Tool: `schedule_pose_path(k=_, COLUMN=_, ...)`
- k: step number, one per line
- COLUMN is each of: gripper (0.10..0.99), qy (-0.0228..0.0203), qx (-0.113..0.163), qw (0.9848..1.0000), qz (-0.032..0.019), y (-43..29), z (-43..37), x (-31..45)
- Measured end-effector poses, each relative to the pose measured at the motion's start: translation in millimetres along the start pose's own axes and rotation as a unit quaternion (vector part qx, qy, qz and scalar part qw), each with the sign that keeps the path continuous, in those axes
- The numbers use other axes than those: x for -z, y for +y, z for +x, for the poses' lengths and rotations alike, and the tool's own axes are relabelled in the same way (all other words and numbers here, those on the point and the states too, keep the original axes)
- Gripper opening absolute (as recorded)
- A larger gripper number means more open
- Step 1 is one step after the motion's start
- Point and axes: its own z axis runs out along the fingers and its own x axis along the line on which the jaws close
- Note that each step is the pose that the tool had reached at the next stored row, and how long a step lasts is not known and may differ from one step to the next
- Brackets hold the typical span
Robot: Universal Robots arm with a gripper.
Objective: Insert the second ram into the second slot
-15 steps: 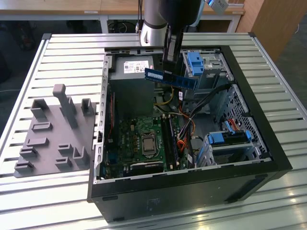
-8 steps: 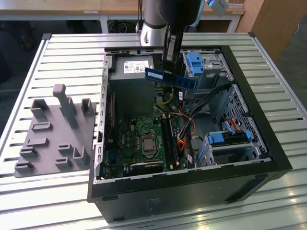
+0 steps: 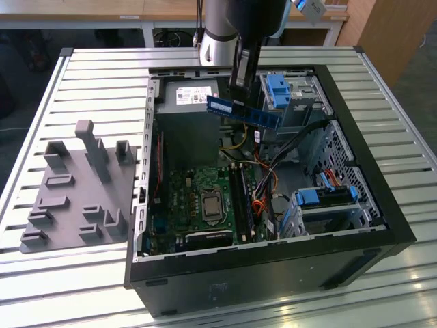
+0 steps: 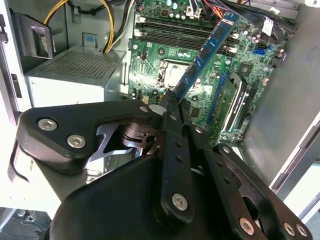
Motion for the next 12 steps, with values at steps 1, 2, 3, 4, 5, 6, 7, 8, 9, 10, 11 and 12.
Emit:
schedule_pose_path(k=1, gripper=0.137, qy=-0.0001, qx=-0.002, qw=1.0, qz=0.0, y=0.0, z=0.0, x=0.0)
schedule_pose_path(k=2, gripper=0.137, qy=-0.0002, qx=-0.005, qw=1.0, qz=0.0001, y=0.0, z=0.0, x=0.0)
schedule_pose_path(k=3, gripper=0.137, qy=-0.0002, qx=-0.007, qw=1.0, qz=0.0001, y=0.0, z=0.0, x=0.0)
schedule_pose_path(k=4, gripper=0.137, qy=-0.0003, qx=-0.009, qw=1.0, qz=0.0001, y=0.0, z=0.0, x=0.0)
schedule_pose_path(k=5, gripper=0.137, qy=-0.0004, qx=-0.012, qw=0.9999, qz=0.0002, y=0.0, z=0.0, x=0.0)
schedule_pose_path(k=6, gripper=0.137, qy=-0.0005, qx=-0.014, qw=0.9999, qz=0.0002, y=0.0, z=0.0, x=0.0)
schedule_pose_path(k=7, gripper=0.137, qy=-0.0006, qx=-0.016, qw=0.9999, qz=0.0002, y=0.0, z=0.0, x=0.0)
schedule_pose_path(k=8, gripper=0.137, qy=-0.0007, qx=-0.019, qw=0.9998, qz=0.0003, y=0.0, z=0.0, x=0.0)
schedule_pose_path(k=9, gripper=0.137, qy=-0.0008, qx=-0.022, qw=0.9998, qz=0.0003, y=0.0, z=0.0, x=0.0)
schedule_pose_path(k=10, gripper=0.137, qy=-0.0009, qx=-0.024, qw=0.9997, qz=0.0004, y=0.0, z=0.0, x=0.0)
schedule_pose_path(k=11, gripper=0.137, qy=-0.0009, qx=-0.028, qw=0.9996, qz=0.0004, y=0.0, z=0.0, x=0.0)
schedule_pose_path(k=12, gripper=0.137, qy=-0.001, qx=-0.031, qw=0.9995, qz=0.0005, y=0.0, z=0.0, x=0.0)
